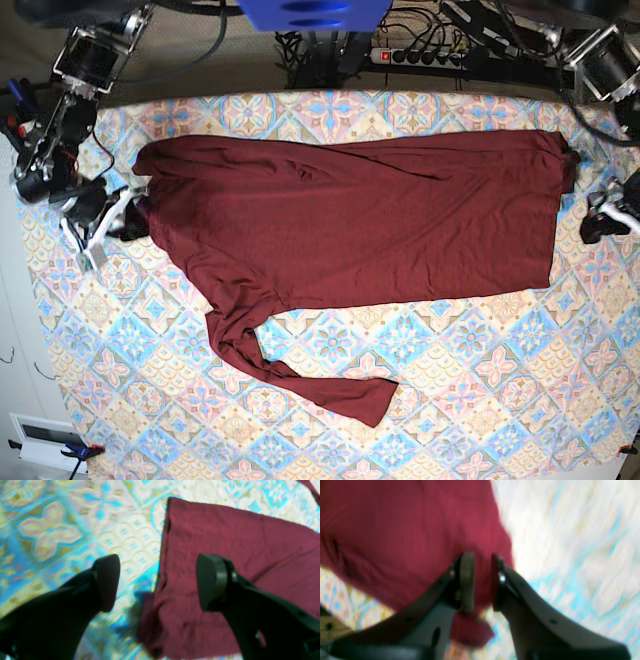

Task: Layout the t-shirt on the table in an organized manner, then fold the t-shirt properly
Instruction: 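Release the shoulders and move both grippers down to the shirt sides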

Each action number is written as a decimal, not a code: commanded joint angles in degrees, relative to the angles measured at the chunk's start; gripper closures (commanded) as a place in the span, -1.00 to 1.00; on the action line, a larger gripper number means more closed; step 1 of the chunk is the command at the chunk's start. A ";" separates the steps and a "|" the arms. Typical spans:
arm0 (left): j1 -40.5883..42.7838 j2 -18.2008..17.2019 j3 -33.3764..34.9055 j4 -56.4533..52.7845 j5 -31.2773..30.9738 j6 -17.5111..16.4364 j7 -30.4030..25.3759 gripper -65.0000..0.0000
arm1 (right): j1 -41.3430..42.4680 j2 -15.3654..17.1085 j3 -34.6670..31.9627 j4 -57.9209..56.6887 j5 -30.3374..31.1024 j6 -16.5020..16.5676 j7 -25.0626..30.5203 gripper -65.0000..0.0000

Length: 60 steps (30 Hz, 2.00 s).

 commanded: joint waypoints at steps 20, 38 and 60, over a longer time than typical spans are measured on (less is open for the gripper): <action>-20.22 6.20 3.40 -27.80 20.29 1.02 -20.58 0.01 | 8.54 1.06 -6.39 -11.66 -4.65 0.14 4.43 0.64; -25.32 6.55 12.98 -44.24 22.14 14.29 -35.70 0.00 | 8.54 0.88 -6.39 -11.66 -6.50 0.14 4.43 0.64; -25.58 6.29 17.29 -45.47 21.43 10.16 -32.54 1.00 | 14.17 0.97 -7.62 -14.30 -14.50 0.14 4.52 0.38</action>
